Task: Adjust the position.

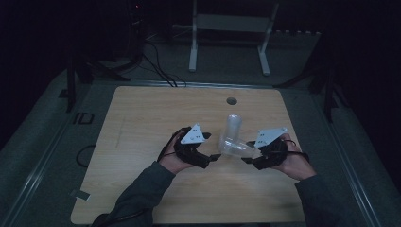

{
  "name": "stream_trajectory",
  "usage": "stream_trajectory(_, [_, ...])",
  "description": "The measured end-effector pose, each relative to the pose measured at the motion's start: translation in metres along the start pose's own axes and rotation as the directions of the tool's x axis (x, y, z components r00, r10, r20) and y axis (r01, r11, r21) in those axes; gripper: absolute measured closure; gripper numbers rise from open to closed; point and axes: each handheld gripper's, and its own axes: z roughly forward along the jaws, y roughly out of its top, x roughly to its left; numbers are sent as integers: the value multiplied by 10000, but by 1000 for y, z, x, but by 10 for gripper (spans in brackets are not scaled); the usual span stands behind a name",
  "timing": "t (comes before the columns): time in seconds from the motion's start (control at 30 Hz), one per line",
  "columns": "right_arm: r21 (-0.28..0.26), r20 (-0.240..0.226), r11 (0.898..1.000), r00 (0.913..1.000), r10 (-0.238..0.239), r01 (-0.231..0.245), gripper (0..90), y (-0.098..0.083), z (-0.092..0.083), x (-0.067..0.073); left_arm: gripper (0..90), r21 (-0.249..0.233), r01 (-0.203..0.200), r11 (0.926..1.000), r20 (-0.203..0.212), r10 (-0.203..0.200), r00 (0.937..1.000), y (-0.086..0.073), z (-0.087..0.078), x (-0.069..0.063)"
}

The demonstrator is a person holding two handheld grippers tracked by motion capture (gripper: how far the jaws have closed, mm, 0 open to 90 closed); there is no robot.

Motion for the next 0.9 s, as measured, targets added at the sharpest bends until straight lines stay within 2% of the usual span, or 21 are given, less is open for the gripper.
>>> stream_trajectory(0.2, [-597, 180, 9980, 9996, 235, -224, 415, -3, -1, 1, 201, -12, 124, 9999, -26, -124, 9999, -1, -1, 1])
stream_trajectory(0.37, [-1361, 333, 9892, 9977, 597, -547, 415, -7, -3, 2, 206, -99, 228, 9997, -63, -228, 9997, 1, -2, 2])
stream_trajectory(0.4, [-1361, 333, 9892, 9977, 597, -547, 415, -7, -3, 2, 206, -125, 268, 9996, -33, -268, 9996, 2, -3, 2])
stream_trajectory(0.57, [-2031, 483, 9765, 9954, 830, -716, 414, -11, -4, 5, 209, -271, 420, 9987, 7, -420, 9991, 3, -4, 3])
stream_trajectory(0.73, [-2364, 517, 9685, 9944, 926, -779, 414, -13, -5, 7, 209, -356, 467, 9983, 71, -465, 9989, 4, -4, 3])
stream_trajectory(0.77, [-2603, 517, 9612, 9928, 1081, -911, 413, -15, -5, 8, 209, -365, 492, 9981, 103, -488, 9988, 4, -4, 3])
stream_trajectory(0.8, [-2603, 517, 9612, 9928, 1081, -911, 413, -15, -5, 8, 209, -359, 500, 9981, 118, -496, 9987, 4, -4, 4])
stream_trajectory(0.9, [-3022, 571, 9476, 9904, 1259, -1030, 414, -18, -4, 8, 209, -401, 531, 9978, 173, -524, 9985, 6, -3, 3])
